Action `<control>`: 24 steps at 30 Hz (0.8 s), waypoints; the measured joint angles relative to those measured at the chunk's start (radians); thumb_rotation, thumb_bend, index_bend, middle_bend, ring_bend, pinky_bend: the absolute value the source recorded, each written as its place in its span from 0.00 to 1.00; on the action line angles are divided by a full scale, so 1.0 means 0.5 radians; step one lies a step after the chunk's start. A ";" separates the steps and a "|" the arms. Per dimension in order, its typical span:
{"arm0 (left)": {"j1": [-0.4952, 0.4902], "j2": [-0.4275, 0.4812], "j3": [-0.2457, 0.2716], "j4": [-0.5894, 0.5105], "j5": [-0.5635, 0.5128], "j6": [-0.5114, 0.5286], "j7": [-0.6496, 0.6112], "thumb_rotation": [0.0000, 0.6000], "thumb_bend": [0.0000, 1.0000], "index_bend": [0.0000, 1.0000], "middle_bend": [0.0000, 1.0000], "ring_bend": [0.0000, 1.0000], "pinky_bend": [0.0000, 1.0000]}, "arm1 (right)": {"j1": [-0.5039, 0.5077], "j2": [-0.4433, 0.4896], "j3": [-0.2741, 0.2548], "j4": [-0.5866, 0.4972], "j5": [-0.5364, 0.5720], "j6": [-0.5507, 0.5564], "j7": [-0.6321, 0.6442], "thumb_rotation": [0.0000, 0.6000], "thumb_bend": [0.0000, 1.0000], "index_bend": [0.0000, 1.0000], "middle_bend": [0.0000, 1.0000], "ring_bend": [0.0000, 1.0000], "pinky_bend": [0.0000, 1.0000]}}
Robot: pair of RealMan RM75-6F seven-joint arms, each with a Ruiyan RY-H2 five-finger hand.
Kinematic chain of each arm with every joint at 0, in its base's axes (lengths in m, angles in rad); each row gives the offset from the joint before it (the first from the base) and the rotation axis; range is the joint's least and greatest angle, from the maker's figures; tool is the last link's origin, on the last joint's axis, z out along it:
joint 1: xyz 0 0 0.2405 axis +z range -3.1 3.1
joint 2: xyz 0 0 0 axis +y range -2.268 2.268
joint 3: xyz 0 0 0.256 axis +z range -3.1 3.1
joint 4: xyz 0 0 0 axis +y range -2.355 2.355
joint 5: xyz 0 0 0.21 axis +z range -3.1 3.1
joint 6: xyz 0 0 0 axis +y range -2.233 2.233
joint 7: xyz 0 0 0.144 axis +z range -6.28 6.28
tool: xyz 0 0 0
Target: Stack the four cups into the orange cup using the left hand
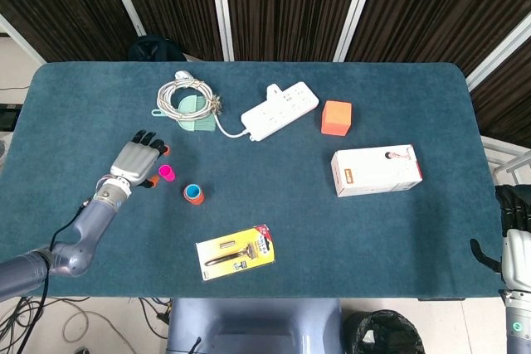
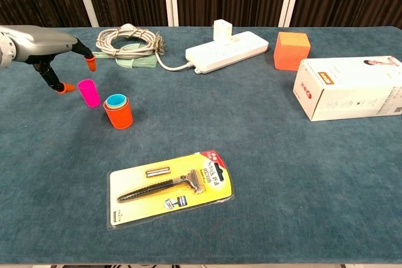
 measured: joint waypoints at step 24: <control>-0.010 -0.089 -0.001 0.089 0.060 -0.026 -0.014 1.00 0.33 0.45 0.27 0.00 0.00 | -0.001 -0.001 0.001 0.003 0.003 -0.002 0.002 1.00 0.34 0.09 0.04 0.09 0.04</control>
